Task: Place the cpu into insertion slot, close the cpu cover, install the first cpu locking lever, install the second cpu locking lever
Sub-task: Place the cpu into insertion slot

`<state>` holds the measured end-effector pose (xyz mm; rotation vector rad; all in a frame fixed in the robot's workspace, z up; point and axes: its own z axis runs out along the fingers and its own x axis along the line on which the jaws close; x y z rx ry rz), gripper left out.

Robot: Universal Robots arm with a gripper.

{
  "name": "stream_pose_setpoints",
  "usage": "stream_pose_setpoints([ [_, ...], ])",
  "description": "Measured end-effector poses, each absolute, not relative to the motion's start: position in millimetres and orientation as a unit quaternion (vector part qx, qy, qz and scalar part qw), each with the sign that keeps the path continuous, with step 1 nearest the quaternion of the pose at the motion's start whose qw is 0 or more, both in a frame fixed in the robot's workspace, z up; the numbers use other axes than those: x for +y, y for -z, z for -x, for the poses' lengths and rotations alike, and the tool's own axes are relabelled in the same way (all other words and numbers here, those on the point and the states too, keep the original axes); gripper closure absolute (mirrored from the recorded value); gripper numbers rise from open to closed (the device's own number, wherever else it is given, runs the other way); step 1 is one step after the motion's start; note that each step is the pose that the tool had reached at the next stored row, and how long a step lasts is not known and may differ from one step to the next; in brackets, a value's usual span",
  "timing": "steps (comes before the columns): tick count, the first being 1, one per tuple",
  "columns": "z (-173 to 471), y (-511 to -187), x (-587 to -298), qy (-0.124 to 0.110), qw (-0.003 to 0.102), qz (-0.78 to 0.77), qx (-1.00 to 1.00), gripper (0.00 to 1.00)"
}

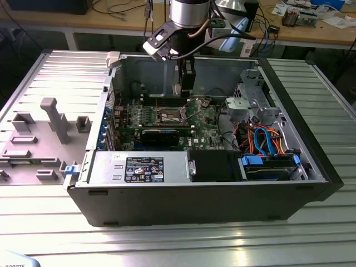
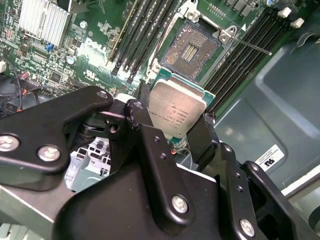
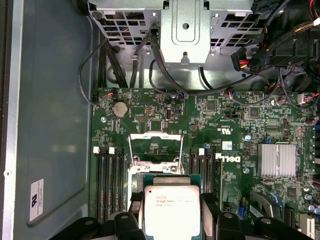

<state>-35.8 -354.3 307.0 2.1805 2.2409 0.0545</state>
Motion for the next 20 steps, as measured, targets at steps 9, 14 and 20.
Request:
stream_pose_setpoints([
  [9, 41, -300, -354, -0.018, 0.008, -0.697, 0.717, 0.46],
  [14, 48, -289, -351, -0.018, 0.008, -0.701, 0.712, 0.46],
  [20, 49, -278, -347, -0.018, 0.008, -0.704, 0.710, 0.46],
])
